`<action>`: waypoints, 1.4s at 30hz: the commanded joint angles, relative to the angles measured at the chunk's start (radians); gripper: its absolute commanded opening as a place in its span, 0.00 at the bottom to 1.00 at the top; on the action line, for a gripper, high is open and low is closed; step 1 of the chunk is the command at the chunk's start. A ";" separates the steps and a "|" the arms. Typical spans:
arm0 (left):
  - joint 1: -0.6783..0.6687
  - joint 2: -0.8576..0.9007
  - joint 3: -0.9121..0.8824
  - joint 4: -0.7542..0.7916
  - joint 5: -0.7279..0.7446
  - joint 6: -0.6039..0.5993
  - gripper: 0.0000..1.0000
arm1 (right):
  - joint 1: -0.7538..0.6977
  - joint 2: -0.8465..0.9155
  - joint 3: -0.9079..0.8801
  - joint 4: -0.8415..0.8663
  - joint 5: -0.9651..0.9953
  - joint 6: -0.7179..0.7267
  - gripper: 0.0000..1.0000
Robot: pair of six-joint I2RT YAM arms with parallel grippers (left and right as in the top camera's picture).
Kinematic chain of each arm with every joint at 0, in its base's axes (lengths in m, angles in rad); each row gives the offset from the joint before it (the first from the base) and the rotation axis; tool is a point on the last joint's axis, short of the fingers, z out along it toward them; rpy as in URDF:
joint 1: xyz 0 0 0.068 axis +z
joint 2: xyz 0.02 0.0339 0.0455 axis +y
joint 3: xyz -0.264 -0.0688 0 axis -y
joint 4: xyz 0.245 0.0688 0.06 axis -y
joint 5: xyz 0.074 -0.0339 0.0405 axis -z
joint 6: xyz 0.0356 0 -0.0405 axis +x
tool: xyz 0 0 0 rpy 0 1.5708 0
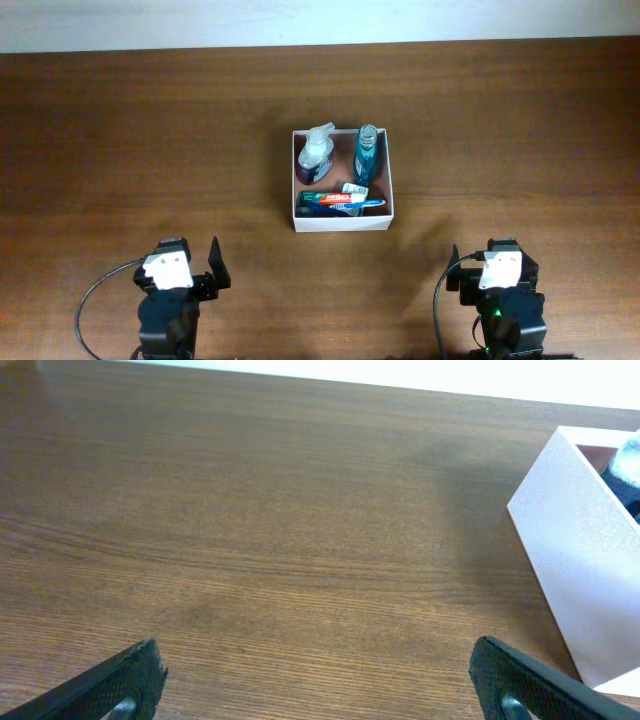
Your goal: Pack container
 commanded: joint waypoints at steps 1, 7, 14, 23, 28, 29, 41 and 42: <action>0.002 -0.066 -0.016 0.004 -0.008 -0.005 1.00 | -0.008 -0.008 -0.008 0.000 -0.002 0.013 0.99; 0.002 -0.137 -0.017 0.007 -0.008 0.013 0.99 | -0.008 -0.008 -0.008 0.000 -0.002 0.013 0.99; -0.003 -0.137 -0.017 0.006 -0.008 0.013 0.99 | -0.008 -0.008 -0.008 0.000 -0.002 0.012 0.99; -0.003 -0.137 -0.017 0.006 -0.008 0.013 0.99 | -0.008 -0.008 -0.008 0.000 -0.002 0.013 0.99; -0.003 -0.137 -0.017 0.006 -0.008 0.013 0.99 | -0.008 -0.008 -0.008 0.000 -0.002 0.013 0.99; -0.003 -0.137 -0.017 0.006 -0.008 0.013 0.99 | -0.008 -0.008 -0.008 0.000 -0.002 0.012 0.99; -0.003 -0.137 -0.017 0.006 -0.008 0.013 0.99 | -0.008 -0.008 -0.008 0.000 -0.002 0.012 0.99; -0.003 -0.137 -0.017 0.006 -0.008 0.013 0.99 | -0.008 -0.008 -0.008 0.000 -0.002 0.012 0.99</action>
